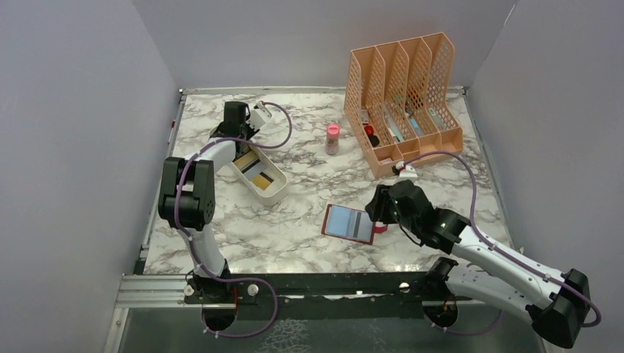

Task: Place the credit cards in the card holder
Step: Pick up the credit card from the storage box.

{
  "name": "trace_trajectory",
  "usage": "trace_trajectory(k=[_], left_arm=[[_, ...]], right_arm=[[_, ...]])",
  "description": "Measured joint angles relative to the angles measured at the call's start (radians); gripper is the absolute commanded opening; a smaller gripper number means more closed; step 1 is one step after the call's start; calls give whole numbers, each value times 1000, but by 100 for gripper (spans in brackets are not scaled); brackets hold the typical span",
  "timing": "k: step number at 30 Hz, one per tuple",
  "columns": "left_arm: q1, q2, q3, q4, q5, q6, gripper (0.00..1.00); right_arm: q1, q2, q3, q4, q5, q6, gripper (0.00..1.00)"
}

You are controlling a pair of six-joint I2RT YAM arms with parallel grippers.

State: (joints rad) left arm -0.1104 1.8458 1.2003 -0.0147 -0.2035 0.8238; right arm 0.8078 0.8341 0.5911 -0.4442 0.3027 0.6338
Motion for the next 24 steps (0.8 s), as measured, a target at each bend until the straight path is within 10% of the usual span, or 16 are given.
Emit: trace_trajectory(k=[24], left_arm=[[11,85,-3,108,-69,80,42]], right_arm=[[0,3,27,2,25,-7,52]])
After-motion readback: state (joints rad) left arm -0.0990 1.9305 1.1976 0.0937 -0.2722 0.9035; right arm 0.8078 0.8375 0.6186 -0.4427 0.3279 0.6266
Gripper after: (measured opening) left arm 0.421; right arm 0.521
